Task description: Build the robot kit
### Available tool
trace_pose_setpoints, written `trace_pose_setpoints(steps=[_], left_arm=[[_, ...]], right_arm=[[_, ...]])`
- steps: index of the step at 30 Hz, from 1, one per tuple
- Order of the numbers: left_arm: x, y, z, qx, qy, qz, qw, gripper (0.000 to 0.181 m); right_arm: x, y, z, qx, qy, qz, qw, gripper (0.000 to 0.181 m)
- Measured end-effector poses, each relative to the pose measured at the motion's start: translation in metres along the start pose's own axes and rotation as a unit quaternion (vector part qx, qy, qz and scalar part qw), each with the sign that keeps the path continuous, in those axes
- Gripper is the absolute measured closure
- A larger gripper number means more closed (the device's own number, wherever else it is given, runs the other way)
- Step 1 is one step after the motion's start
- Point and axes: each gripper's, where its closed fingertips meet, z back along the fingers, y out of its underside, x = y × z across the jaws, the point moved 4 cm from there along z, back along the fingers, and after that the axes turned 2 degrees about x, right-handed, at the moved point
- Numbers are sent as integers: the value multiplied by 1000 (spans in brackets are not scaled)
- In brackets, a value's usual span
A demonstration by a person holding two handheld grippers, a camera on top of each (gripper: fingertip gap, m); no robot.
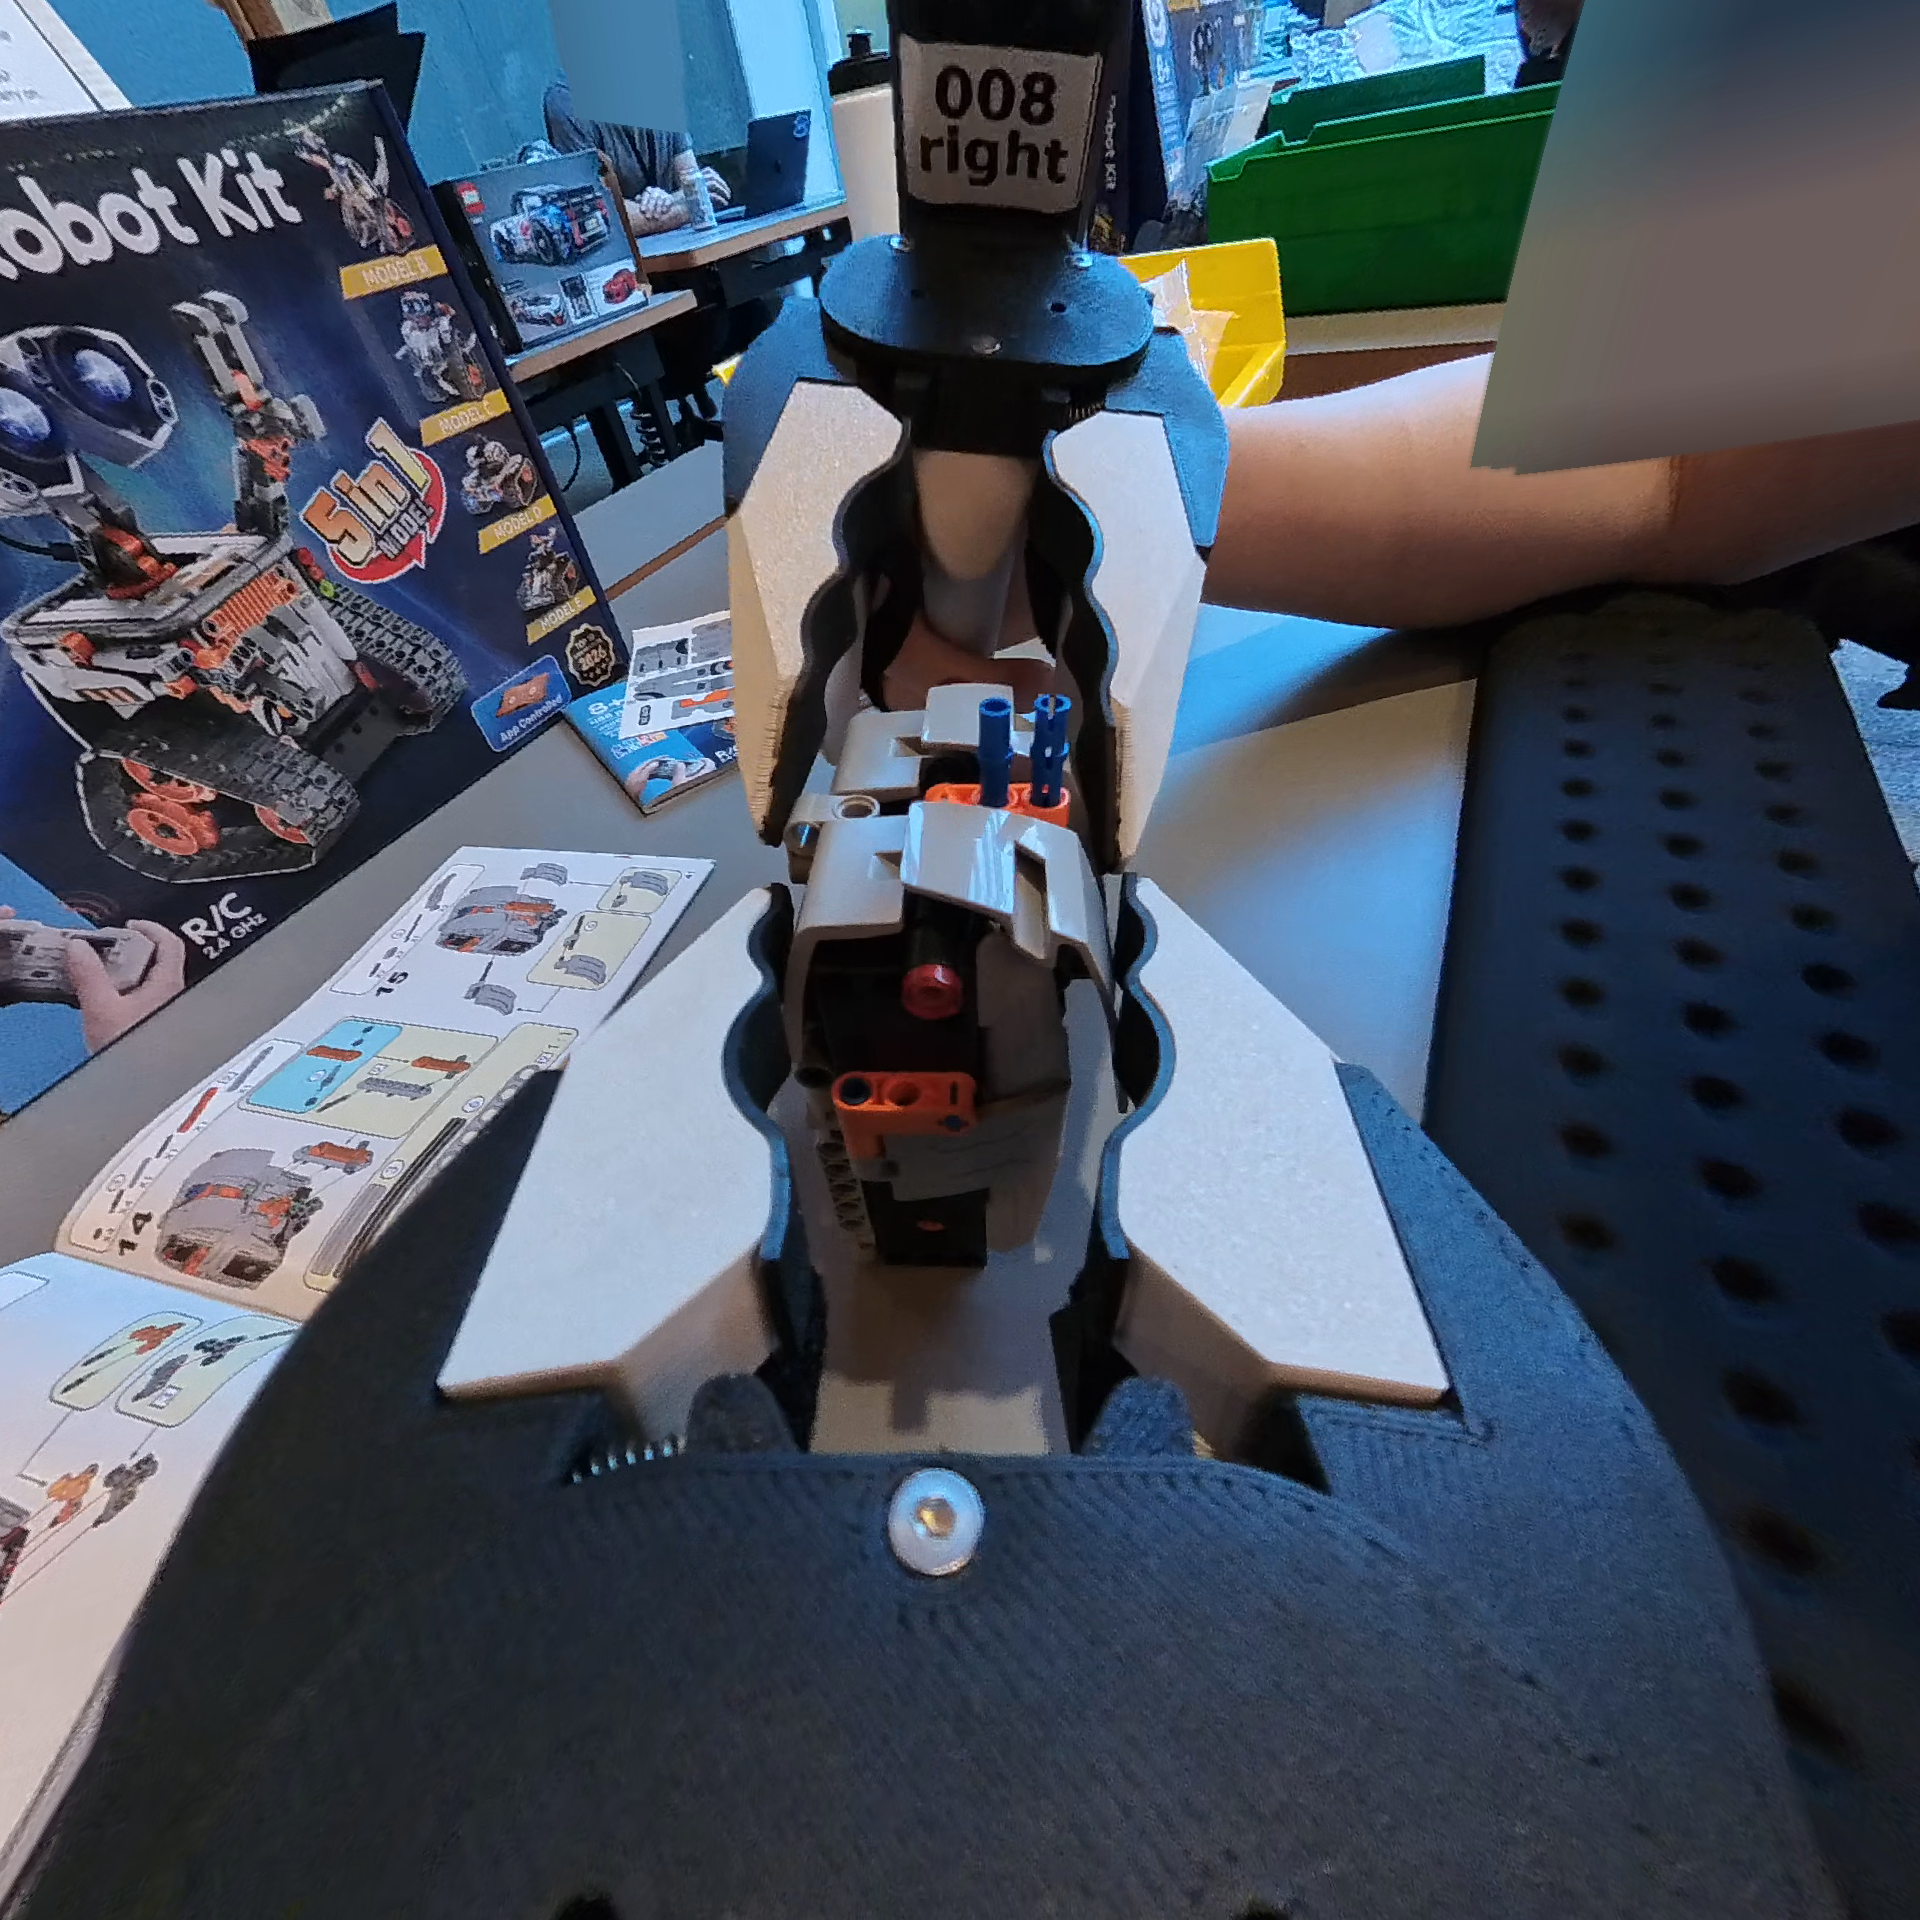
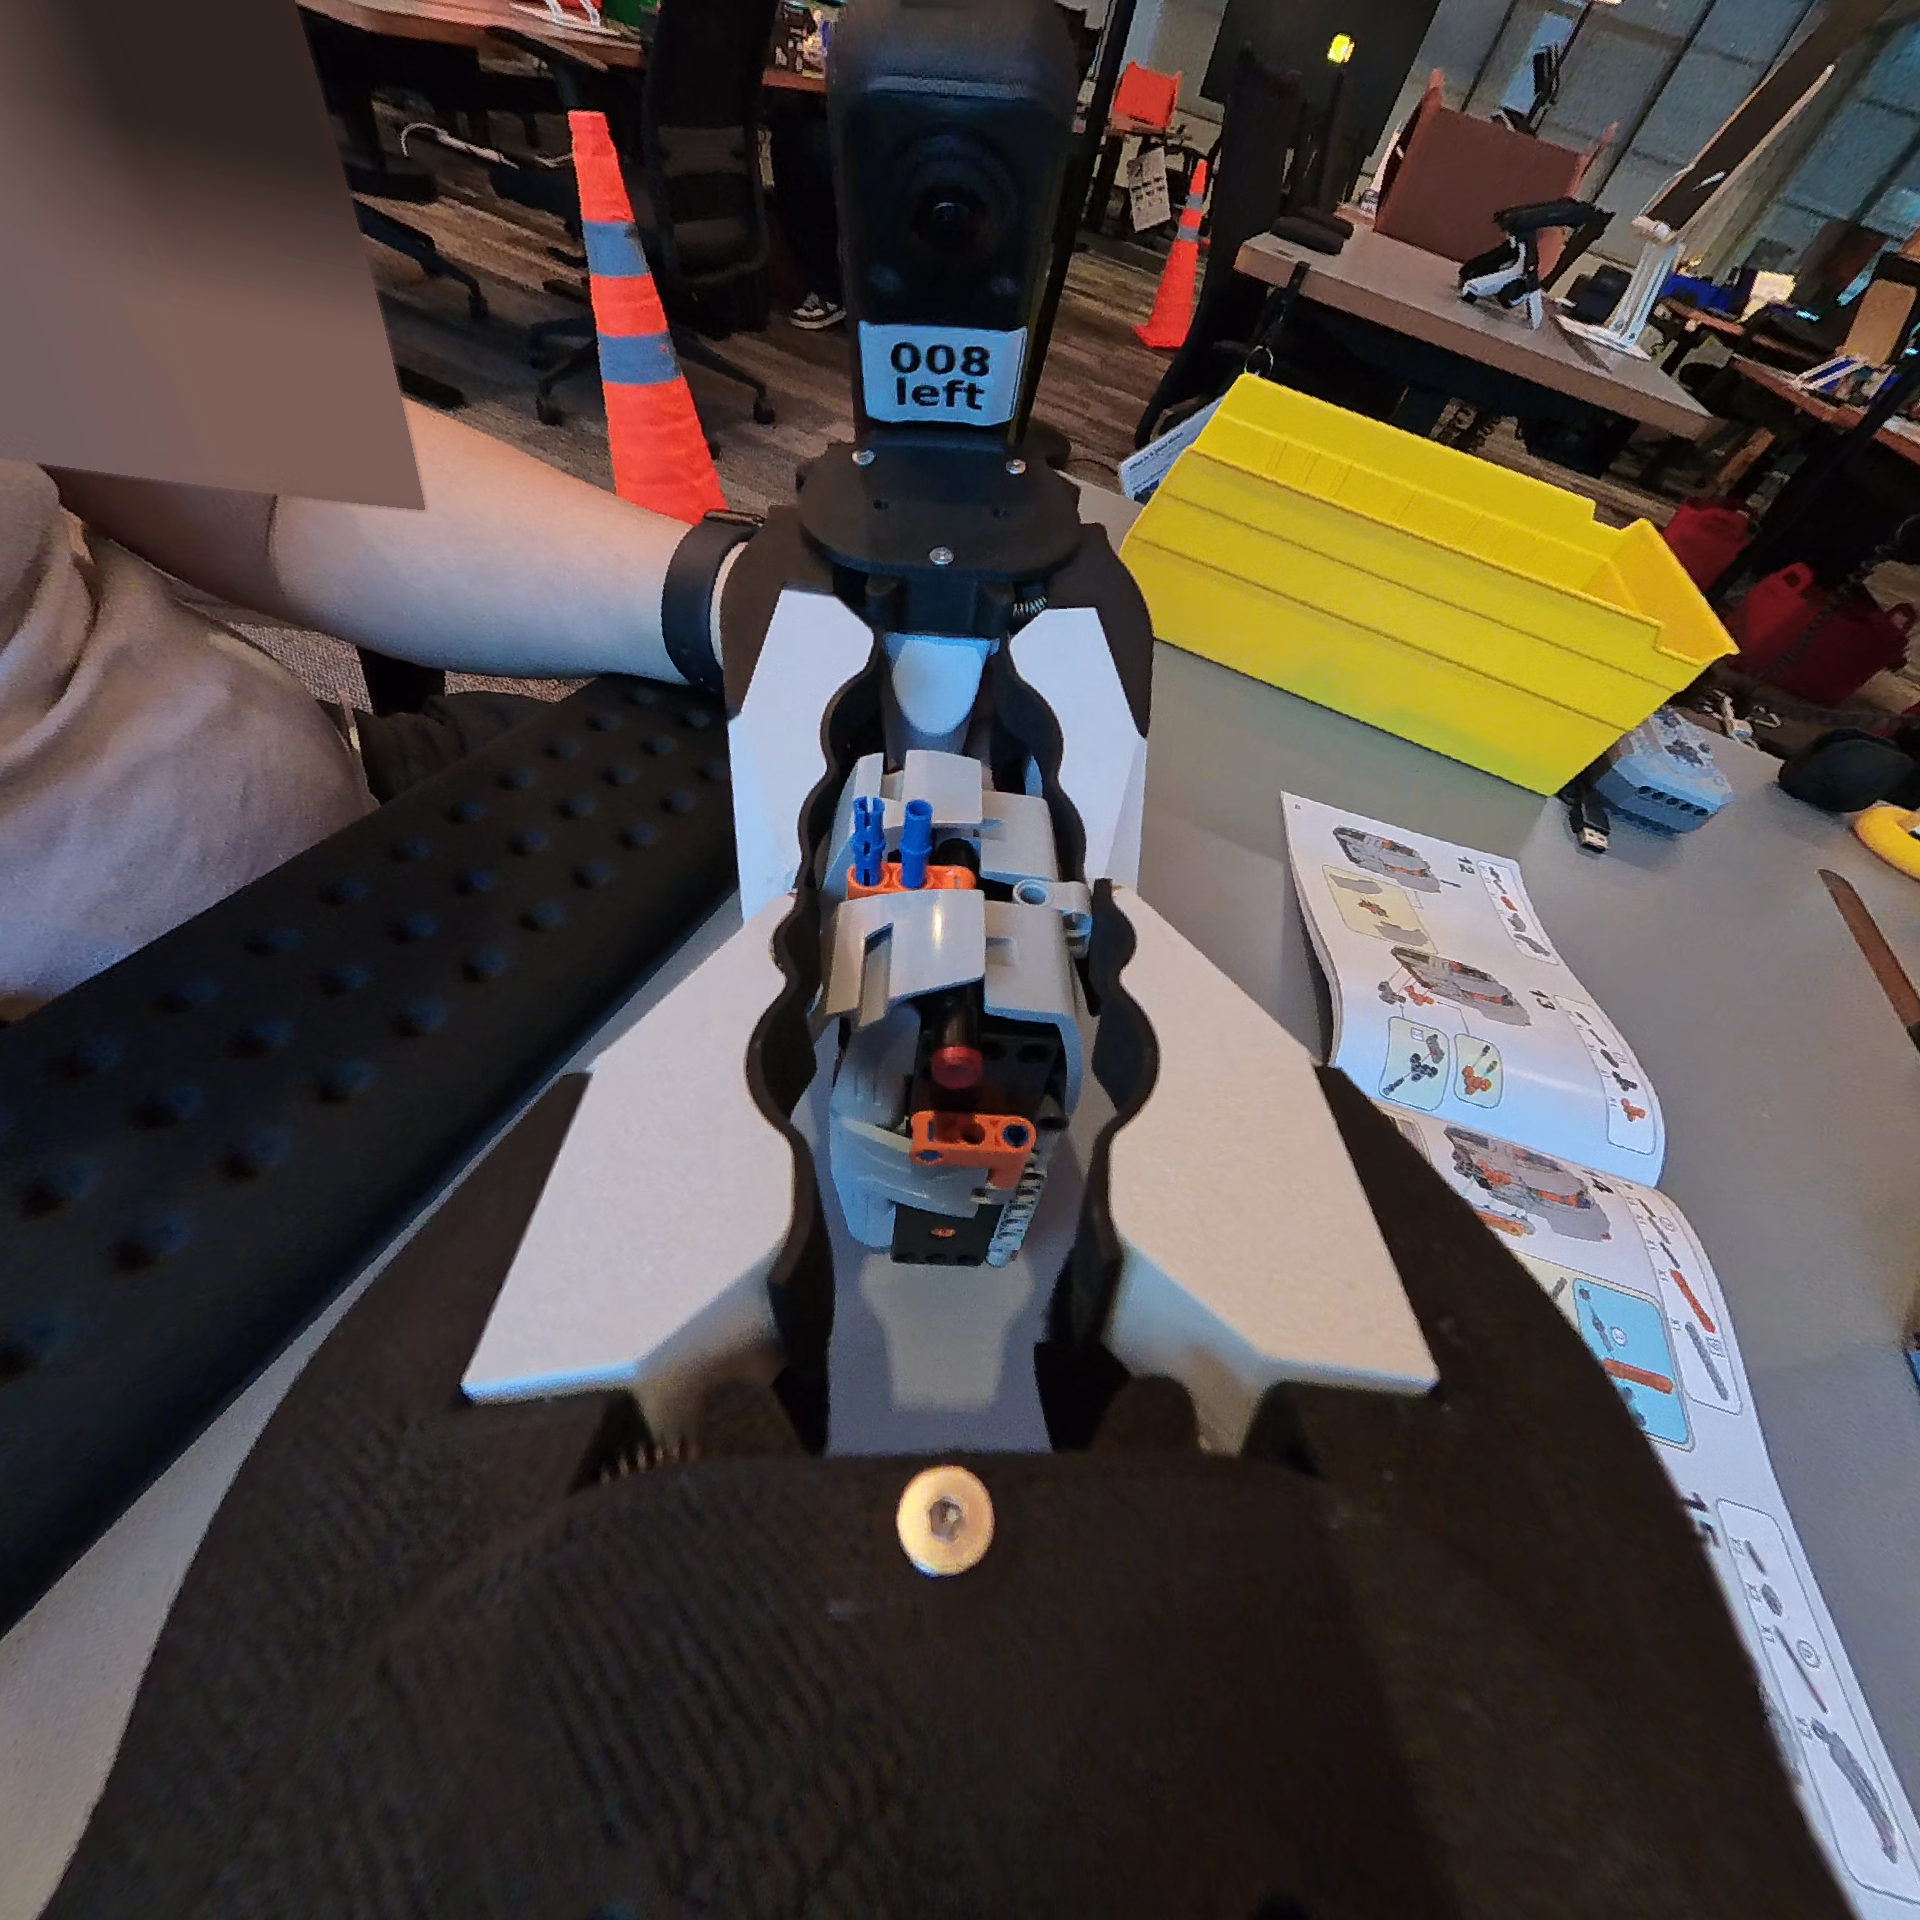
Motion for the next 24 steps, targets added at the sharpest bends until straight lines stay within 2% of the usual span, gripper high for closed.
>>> trace_pose_setpoints(steps=[6,15,20,24], left_arm=[[2,1,-2,4,-3,1,1000,121],[3,0,-3,14,-4,16,1000,122],[5,0,-3,14,-7,23,1000,122],[6,1,-3,16,-10,28,999,122]], right_arm=[[-2,1,1,11,1,-16,1000,130],[-3,4,8,31,8,10,999,127],[-4,4,13,38,7,12,999,131],[-3,11,10,64,22,36,997,117]])
